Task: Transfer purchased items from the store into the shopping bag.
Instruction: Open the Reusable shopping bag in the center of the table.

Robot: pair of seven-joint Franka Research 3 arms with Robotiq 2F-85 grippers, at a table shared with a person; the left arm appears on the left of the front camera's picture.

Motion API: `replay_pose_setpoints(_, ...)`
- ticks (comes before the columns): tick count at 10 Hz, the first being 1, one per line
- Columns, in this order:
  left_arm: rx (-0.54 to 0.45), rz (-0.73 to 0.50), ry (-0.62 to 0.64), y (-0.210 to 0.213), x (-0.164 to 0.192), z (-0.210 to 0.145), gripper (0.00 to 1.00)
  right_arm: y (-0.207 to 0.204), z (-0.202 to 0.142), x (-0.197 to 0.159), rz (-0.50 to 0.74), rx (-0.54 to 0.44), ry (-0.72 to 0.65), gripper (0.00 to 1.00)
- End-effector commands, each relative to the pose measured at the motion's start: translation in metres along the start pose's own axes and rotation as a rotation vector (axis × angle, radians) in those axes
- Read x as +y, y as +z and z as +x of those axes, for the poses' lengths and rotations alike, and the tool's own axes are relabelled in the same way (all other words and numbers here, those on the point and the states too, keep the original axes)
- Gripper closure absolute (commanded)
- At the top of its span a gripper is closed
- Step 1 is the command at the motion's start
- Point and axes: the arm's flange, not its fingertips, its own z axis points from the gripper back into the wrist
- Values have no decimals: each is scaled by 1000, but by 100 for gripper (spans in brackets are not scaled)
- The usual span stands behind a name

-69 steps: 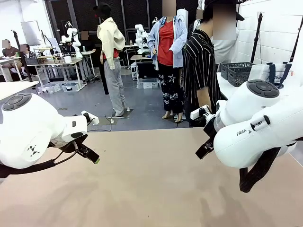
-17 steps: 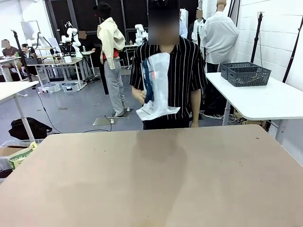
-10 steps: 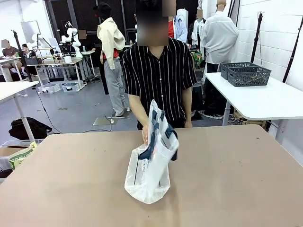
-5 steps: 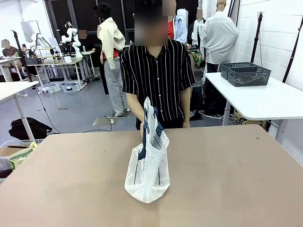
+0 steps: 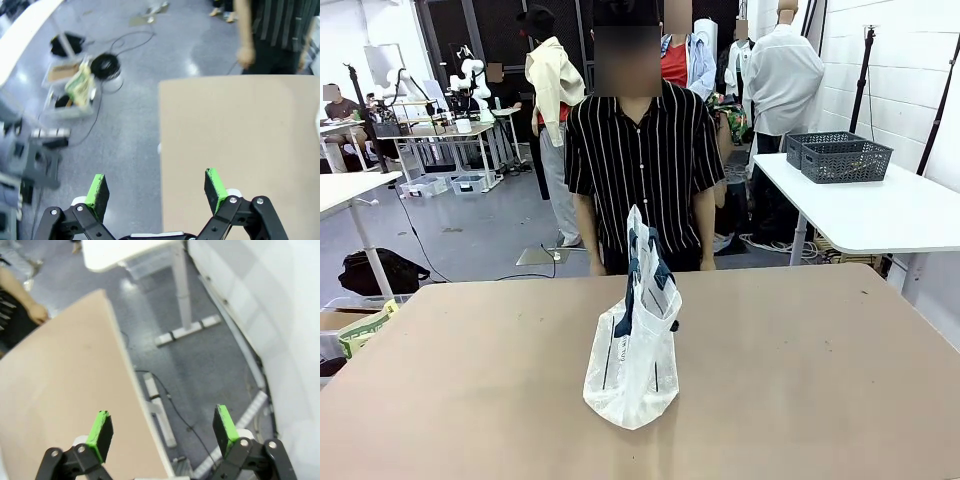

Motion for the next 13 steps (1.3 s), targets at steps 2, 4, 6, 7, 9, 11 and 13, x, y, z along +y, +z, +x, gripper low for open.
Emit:
replay_pose_setpoints(2, -128, -202, -230, -18, -97, 106, 0, 68, 30, 127, 241, 30, 182, 0)
replay_pose_setpoints(4, -144, -390, -278, -23, -167, 141, 0, 111, 16, 208, 433, 83, 395, 0)
replay_pose_setpoints(6, -131, -533, -265, -35, -221, 154, 0, 136, 2, 262, 528, 102, 500, 0)
replay_pose_setpoints(7, -135, -522, -296, -37, -243, 152, 0, 141, -7, 280, 568, 126, 532, 0)
replay_pose_setpoints(9, -138, -498, -272, -22, -259, 147, 0, 155, -13, 288, 520, 98, 506, 0)
replay_pose_setpoints(11, -138, -498, -272, -22, -259, 147, 0, 155, -13, 288, 520, 98, 506, 0)
replay_pose_setpoints(13, -128, -543, -315, -40, -287, 161, 0, 154, -21, 313, 545, 123, 582, 0)
